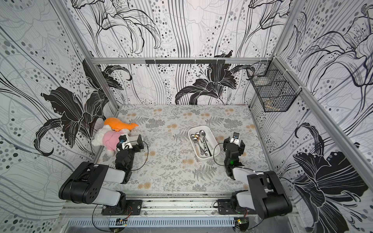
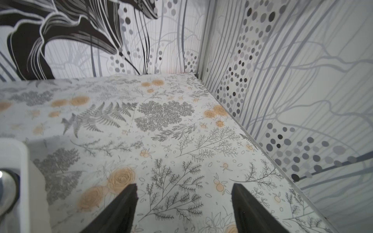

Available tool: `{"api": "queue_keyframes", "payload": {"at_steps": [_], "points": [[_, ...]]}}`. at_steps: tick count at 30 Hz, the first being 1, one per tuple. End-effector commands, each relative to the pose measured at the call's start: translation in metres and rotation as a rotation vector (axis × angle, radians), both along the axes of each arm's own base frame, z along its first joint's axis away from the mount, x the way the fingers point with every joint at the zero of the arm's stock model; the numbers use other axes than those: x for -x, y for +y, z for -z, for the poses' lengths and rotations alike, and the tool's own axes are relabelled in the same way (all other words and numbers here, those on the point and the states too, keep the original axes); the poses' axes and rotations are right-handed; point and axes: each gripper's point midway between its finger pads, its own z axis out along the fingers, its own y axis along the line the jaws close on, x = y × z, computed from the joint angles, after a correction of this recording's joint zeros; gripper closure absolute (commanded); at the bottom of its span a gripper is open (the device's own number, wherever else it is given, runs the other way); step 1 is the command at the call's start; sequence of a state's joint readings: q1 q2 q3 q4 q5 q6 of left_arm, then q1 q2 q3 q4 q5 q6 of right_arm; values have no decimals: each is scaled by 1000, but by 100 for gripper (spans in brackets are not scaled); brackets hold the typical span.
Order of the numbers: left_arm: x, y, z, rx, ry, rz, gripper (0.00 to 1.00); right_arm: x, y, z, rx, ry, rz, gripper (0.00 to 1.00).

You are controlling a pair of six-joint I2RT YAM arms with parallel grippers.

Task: Put the spoon into the storage box
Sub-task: Reset both arms

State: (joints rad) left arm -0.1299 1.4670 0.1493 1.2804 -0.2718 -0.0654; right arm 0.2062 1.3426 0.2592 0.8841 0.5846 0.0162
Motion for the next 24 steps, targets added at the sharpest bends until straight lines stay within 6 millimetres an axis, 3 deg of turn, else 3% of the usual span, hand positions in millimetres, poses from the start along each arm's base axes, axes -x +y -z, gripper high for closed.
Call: {"api": "queue_keyframes", "payload": {"at_steps": [1,4,6,12,17,19,24], "points": [[-6,-1,-11,0,-35,4,2,-5,10,-17,66,-94,-80,26],[-7,-1,-11,2,-34,2,2,-4,9,-19,68,-154,-98,24],[-6,0,-11,4,-35,0,2,-12,23,-8,48,-86,-208,25],[-6,0,-11,3,-34,1,3,-36,24,3,-28,-5,-311,25],[-7,0,-11,3,-35,1,2,-28,24,0,-26,-40,-325,23],[-6,0,-10,3,-33,1,2,-24,20,5,-42,-58,-332,1],[-6,0,-11,3,-34,1,2,-15,37,-1,-2,-102,-443,3]]}}
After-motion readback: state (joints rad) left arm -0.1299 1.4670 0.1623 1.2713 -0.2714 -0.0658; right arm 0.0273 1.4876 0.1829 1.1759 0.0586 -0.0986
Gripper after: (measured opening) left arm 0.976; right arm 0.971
